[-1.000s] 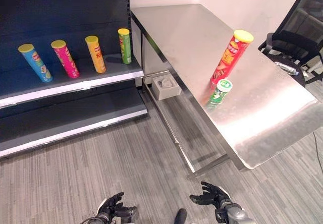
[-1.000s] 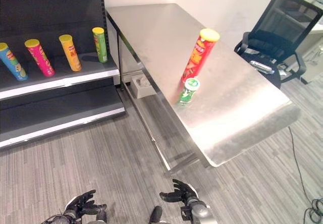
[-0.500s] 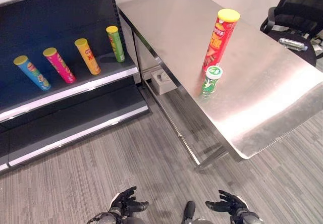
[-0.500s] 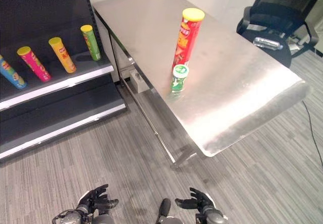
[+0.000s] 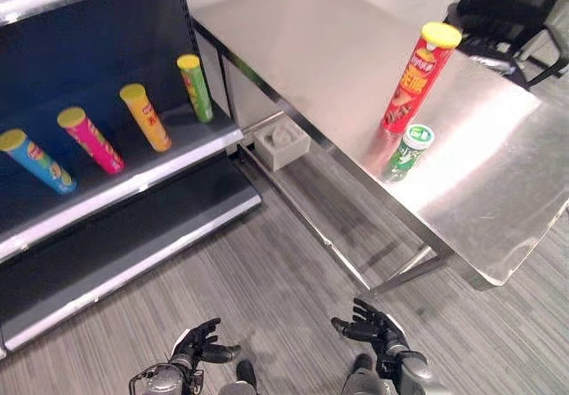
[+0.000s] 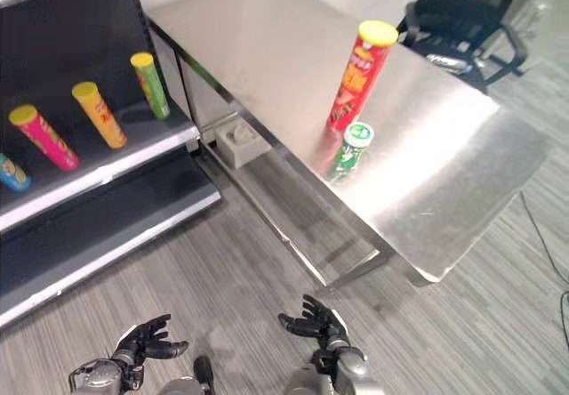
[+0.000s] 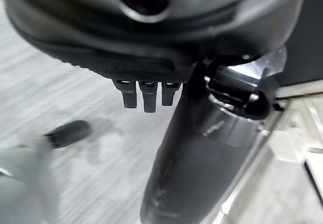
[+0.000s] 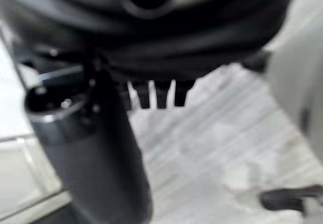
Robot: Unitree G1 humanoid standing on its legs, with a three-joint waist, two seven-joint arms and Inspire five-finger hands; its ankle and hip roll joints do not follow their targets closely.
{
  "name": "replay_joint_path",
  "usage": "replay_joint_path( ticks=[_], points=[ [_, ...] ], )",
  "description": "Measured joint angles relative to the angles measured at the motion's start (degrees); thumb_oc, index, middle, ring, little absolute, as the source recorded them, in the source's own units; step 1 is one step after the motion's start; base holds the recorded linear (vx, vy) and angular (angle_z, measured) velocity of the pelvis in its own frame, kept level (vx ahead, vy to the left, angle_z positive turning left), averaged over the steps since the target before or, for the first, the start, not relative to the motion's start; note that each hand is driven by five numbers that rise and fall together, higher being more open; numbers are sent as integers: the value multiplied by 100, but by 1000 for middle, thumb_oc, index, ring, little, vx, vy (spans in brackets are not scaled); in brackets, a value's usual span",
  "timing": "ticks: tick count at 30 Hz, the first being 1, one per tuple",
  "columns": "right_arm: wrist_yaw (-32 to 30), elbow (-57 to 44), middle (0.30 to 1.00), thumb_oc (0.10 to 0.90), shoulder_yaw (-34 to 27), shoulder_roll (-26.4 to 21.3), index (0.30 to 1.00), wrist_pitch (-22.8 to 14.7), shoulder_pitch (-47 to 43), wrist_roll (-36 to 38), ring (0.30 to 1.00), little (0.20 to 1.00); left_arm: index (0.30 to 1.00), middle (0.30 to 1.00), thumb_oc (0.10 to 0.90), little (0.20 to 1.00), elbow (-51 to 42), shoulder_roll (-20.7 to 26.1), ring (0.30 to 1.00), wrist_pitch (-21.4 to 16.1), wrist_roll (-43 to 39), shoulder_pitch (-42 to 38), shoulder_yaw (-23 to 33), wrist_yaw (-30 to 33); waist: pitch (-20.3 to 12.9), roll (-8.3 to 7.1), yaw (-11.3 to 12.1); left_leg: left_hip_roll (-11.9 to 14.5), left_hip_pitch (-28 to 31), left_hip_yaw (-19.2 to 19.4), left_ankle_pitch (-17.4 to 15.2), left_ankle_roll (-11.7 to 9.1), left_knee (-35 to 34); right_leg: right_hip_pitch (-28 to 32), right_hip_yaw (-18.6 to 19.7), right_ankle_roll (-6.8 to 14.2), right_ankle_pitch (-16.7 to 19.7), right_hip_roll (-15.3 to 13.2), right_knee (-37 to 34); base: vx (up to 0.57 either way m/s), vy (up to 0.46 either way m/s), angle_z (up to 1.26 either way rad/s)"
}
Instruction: Put the goods on the table back onto the shelves and tidy them up.
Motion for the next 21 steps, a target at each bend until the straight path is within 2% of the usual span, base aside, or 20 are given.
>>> replay_joint_path(
  ticks=[1, 2, 3, 4, 5, 6, 7, 8, 9, 10, 12, 13, 14, 15, 16, 18, 19, 20, 21],
  points=[
    [-9, 27, 900, 800, -53, 19, 900, -2, -19, 0, 900, 900, 900, 900, 800, 900, 42, -13, 900, 11, 6, 8, -6, -20, 34, 61, -7, -40, 221, 9, 25, 102, -189, -255, 114, 258, -169, -16, 577, 135, 67, -29],
    [-18, 38, 900, 800, -57, 46, 900, 3, 51, -1, 900, 900, 900, 900, 800, 900, 110, -29, 900, 23, 42, 45, -10, -20, -14, 126, -9, -27, 335, 24, 118, 144, -377, -413, 115, 516, -617, 78, 763, 160, 24, -12],
    [-9, 38, 900, 800, -1, 46, 900, 17, 121, -2, 900, 900, 900, 900, 800, 900, 111, -6, 900, 29, 54, 81, -16, -17, -61, 95, -41, -45, 338, 18, 145, 119, -434, -454, 74, 489, -847, 163, 694, 157, 25, 8],
    [14, 38, 900, 800, 40, 48, 900, 32, 235, -2, 900, 900, 900, 900, 800, 900, 89, 48, 900, 25, 63, 121, -13, -16, -120, 0, -50, -138, 376, 11, 175, 122, -492, -547, 78, 472, -1023, 226, 594, 214, -35, 25],
    [48, 59, 900, 800, 40, 62, 900, 108, 346, -4, 900, 900, 900, 900, 800, 900, 103, 83, 900, 20, 90, 115, 37, -10, -155, -128, -20, -241, 406, -2, 236, 147, -561, -482, -87, 587, -1143, 350, -35, 204, -66, 29],
    [72, 112, 900, 800, 38, 63, 900, 114, 399, -3, 900, 900, 900, 900, 800, 900, 119, 56, 900, 29, 103, 129, 25, -2, -181, -196, -41, -265, 396, -59, 221, 145, -562, -410, -184, 579, -1136, 485, -567, 257, -84, 21],
    [84, 167, 900, 800, 43, 71, 900, 117, 398, -4, 900, 900, 900, 900, 800, 900, 149, 61, 900, 29, 132, 138, 53, -1, -185, -212, -10, -268, 393, -91, 201, 118, -560, -351, -236, 582, -1129, 654, -1079, 212, -72, 22],
    [90, 198, 900, 800, 46, 73, 900, 133, 394, -3, 900, 900, 900, 900, 800, 900, 194, 60, 900, 56, 199, 131, 159, 0, -189, -227, -18, -263, 389, -142, 183, 90, -560, -209, -221, 610, -1126, 839, -1891, 215, -82, 20],
    [86, 212, 900, 800, 38, 65, 900, 133, 384, -7, 900, 900, 900, 900, 800, 900, 202, 55, 900, 73, 202, 128, 189, 11, -184, -256, -26, -281, 403, -170, 183, 89, -559, -194, -211, 570, -1095, 903, -2140, 325, -127, 43],
    [91, 309, 900, 800, 41, 68, 900, 129, 358, -24, 900, 900, 900, 900, 800, 900, 228, 46, 900, 74, 206, 127, 183, 5, -213, -310, -60, -275, 464, -280, 160, 52, -558, -186, -209, 521, -1056, 945, -2085, 334, -149, 48],
    [104, 896, 900, 800, 43, 127, 900, 79, 261, -39, 900, 900, 900, 900, 800, 900, 227, -7, 900, 77, 206, 167, 173, 5, -265, -378, 19, -250, 651, -347, 32, -117, -560, 4, -393, 426, -1011, 940, -1737, 208, -106, 41],
    [116, 1339, 900, 800, 112, 149, 900, 83, 153, -72, 900, 900, 900, 900, 800, 900, 220, -6, 900, 82, 206, 248, 177, 8, -343, -354, 68, -182, 723, -397, -91, -211, -562, 206, -376, 408, -1022, 1044, -1678, 304, -291, 28],
    [88, 1587, 900, 800, 129, 102, 900, 144, 207, -162, 900, 900, 900, 900, 800, 900, 177, -12, 900, 83, 201, 365, 182, 38, -535, -364, 170, -75, 811, -528, -133, -368, -558, 415, -326, -219, -1106, 1301, -1909, 307, -295, 17],
    [90, 1604, 900, 800, 115, 48, 900, 129, 161, -163, 900, 900, 900, 900, 800, 900, 130, -24, 900, 83, 204, 404, 170, 32, -540, -283, 138, 56, 768, -546, -124, -434, -499, 465, -355, -236, -1119, 1458, -2021, 268, -319, 16],
    [91, 1804, 900, 800, -57, 93, 900, 82, 70, -161, 900, 900, 900, 900, 800, 900, 134, -36, 900, 118, 203, 364, 143, 6, -526, -267, 127, 275, 503, -640, -334, -641, 122, 669, -439, -336, -1097, 1647, -2319, 74, -146, -1],
    [77, 1870, 900, 800, -88, 86, 900, 86, 70, -156, 900, 900, 900, 900, 800, 900, 128, -55, 900, 123, 203, 373, 156, 6, -532, -276, 154, 444, 259, -695, -436, -781, 793, 743, -412, -504, -1171, 1743, -2314, 105, -196, 0],
    [75, 2051, 900, 800, -176, 112, 900, -6, 85, -151, 900, 900, 900, 900, 800, 900, 119, -58, 900, 136, 201, 320, 156, -16, -534, -288, 105, 584, -138, -936, -452, -857, 1607, 825, -518, -581, -1312, 1826, -2320, 71, -112, 19],
    [76, 2166, 900, 800, -248, 120, 900, -56, 107, -150, 900, 900, 900, 900, 800, 900, 39, -58, 900, 137, 198, 280, 158, -16, -498, -297, 79, 643, -392, -1108, -450, -910, 2172, 905, -559, -647, -1378, 1859, -2317, 50, -24, 15],
    [66, 2262, 900, 800, -229, 91, 900, -24, 104, -152, 900, 900, 900, 900, 800, 900, -7, -78, 900, 126, 195, 252, 160, -16, -464, -314, 110, 770, -592, -1201, -479, -1070, 2532, 960, -555, -723, -1433, 1882, -2316, 42, 50, 3]
  ],
)
